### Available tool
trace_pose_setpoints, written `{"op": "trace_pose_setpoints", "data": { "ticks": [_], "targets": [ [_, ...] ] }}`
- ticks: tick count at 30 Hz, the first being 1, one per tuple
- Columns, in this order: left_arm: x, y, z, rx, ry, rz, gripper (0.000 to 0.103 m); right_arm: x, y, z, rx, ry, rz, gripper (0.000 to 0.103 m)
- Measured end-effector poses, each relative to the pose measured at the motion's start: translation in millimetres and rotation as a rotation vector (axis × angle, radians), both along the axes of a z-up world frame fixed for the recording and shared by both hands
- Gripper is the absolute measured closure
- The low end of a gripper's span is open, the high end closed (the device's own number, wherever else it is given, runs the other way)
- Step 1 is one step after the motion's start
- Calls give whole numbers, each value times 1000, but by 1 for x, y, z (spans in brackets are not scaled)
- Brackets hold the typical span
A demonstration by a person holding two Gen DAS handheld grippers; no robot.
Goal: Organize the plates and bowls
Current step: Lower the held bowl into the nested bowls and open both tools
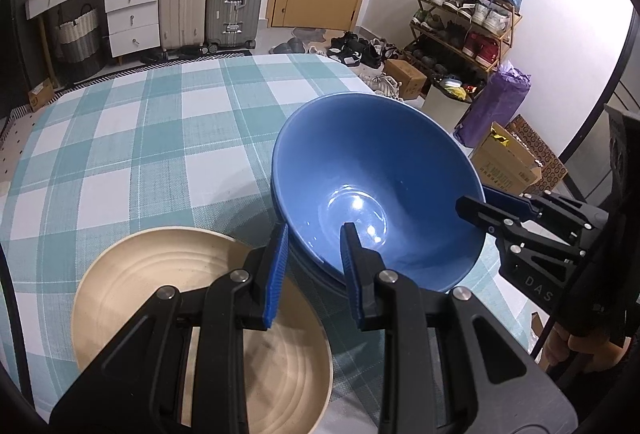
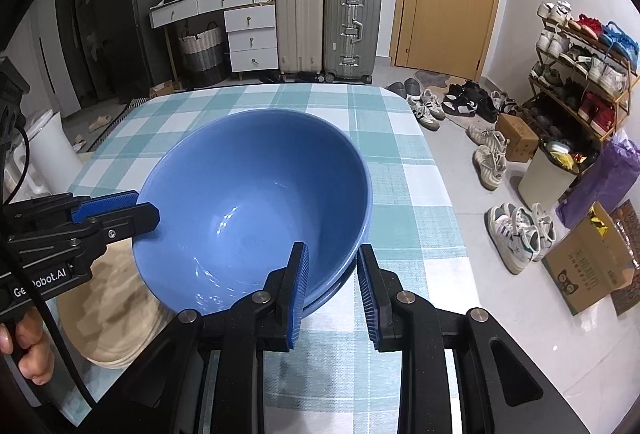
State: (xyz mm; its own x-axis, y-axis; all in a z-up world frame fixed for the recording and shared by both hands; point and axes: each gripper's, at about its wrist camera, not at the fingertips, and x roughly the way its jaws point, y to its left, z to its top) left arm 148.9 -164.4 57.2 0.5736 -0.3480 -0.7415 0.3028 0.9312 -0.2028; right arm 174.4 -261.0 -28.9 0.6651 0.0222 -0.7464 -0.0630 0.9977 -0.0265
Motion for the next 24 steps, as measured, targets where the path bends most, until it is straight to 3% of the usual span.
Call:
{"op": "trace_pose_setpoints", "data": {
  "ticks": [8, 24],
  "targets": [
    [0, -6, -2, 38, -22, -2, 79, -1, 6, -2, -39, -7, -1, 77],
    [1, -4, -7, 24, 0, -6, 79, -1, 6, -2, -49, 5, 14, 76]
  ]
}}
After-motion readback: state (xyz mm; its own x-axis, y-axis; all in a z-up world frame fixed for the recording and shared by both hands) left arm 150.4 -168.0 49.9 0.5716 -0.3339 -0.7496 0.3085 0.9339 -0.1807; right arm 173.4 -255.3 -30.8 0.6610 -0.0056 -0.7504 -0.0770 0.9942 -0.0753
